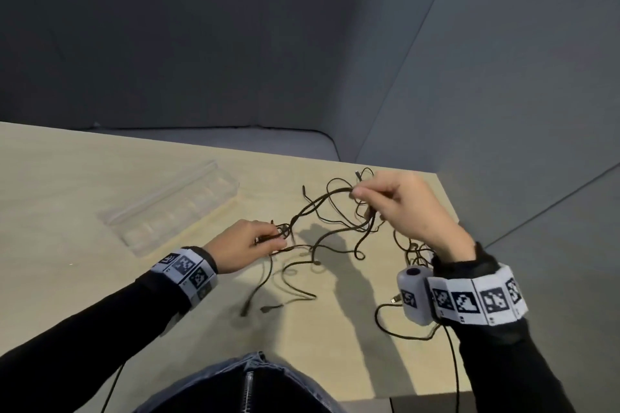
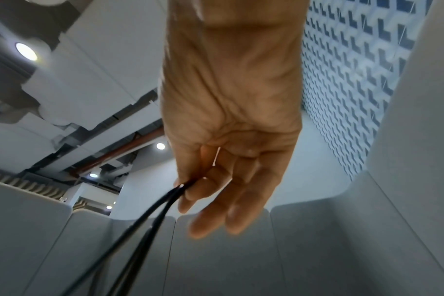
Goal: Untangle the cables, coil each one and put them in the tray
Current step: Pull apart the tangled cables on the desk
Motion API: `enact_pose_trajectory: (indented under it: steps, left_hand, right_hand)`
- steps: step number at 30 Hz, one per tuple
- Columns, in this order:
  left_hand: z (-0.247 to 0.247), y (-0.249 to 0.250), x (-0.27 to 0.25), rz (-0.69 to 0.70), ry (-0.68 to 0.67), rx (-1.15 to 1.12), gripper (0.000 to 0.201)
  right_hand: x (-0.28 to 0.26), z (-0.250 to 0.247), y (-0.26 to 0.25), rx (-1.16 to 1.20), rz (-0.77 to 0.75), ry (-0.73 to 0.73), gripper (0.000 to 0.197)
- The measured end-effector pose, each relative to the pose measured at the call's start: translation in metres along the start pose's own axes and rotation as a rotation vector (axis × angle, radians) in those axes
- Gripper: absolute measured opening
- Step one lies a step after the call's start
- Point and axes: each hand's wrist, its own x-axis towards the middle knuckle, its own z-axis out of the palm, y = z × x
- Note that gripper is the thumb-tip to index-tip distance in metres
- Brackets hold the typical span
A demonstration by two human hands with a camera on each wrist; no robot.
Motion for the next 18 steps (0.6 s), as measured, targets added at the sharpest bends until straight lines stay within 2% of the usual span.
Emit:
enact_pose_trajectory:
  steps: [2, 8, 13, 15, 18]
  left_hand:
    - [-0.004, -0.005, -0.002, -0.019, -0.013, 0.029, 0.023]
    - [-0.019, -0.035, -0.025, -0.19, 0.081, 0.183, 0.031]
    - [-0.017, -0.075, -0.044, -0.443, -0.198, 0.304, 0.042]
    - [-0.014, -0.079, -0.052, -0.531, -0.297, 0.318, 0.045]
    - [-0.01, -0.073, -0.055, -0.584, -0.337, 0.446, 0.042]
  right_hand:
    - [-0.002, -0.019, -0.007, 0.004, -0.028, 0.123, 0.014]
    - [-0.007, -0.064, -0.011, 0.07, -0.121, 0.54, 0.015]
    - [-0.005, -0.102, -0.026, 0.16, -0.126, 0.872, 0.018]
    - [-0.005, -0.112, -0.036, 0.275, -0.107, 0.917, 0.021]
    - [-0.003, -0.116, -0.052, 0.354, -0.118, 0.858, 0.022]
